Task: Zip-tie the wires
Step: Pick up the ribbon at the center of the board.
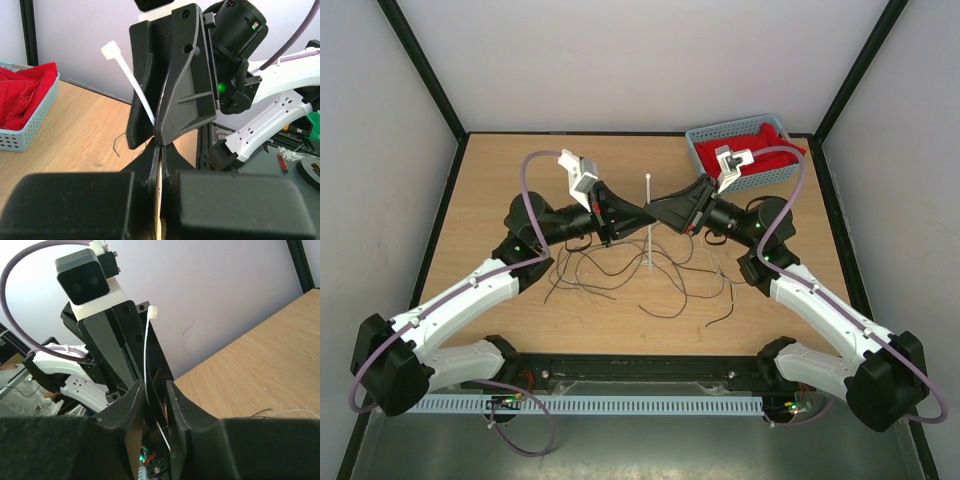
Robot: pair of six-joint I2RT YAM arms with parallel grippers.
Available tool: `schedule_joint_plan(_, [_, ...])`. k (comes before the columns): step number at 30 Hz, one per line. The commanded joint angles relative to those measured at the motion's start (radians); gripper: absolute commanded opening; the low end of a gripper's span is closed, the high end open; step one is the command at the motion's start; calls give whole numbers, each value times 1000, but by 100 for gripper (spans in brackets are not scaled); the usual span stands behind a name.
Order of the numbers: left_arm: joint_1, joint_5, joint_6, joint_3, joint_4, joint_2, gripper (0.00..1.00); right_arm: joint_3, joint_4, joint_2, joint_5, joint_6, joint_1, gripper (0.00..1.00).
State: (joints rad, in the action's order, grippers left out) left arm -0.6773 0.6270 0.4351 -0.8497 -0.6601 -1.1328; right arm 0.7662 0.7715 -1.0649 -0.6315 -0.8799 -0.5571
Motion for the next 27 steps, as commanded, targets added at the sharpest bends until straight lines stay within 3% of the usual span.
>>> schedule_joint_plan(1, [5,13,9,-8,-47,7,0,23,67,3,-24,-9,-7,28])
schedule_joint_plan(7, [5,6,10,-6,-46,-2,0,22,66,13,-18,-1,-7,0])
schedule_joint_plan(8, [6,6,16,-6,-47,-2,0,21,63,16,-15,1,-7,0])
schedule_joint_plan(9, [9,8,22,-2,-47,-2,5,20,55,19,-10,6,-7,0])
schedule_joint_plan(13, [29,27,63,32,-48,17,59,34,-9,37,0,48,-7,0])
schedule_joint_plan(18, [93,61,139,89,-46,98,77,37,-79,53,6,116,-8,0])
schedule_joint_plan(21, [169,75,264,102,-87,122,82,29,-70,51,-33,124,-7,0])
schedule_joint_plan(27, [245,139,546,94,-465,-13,81,-1,28,36,-144,110,-10,0])
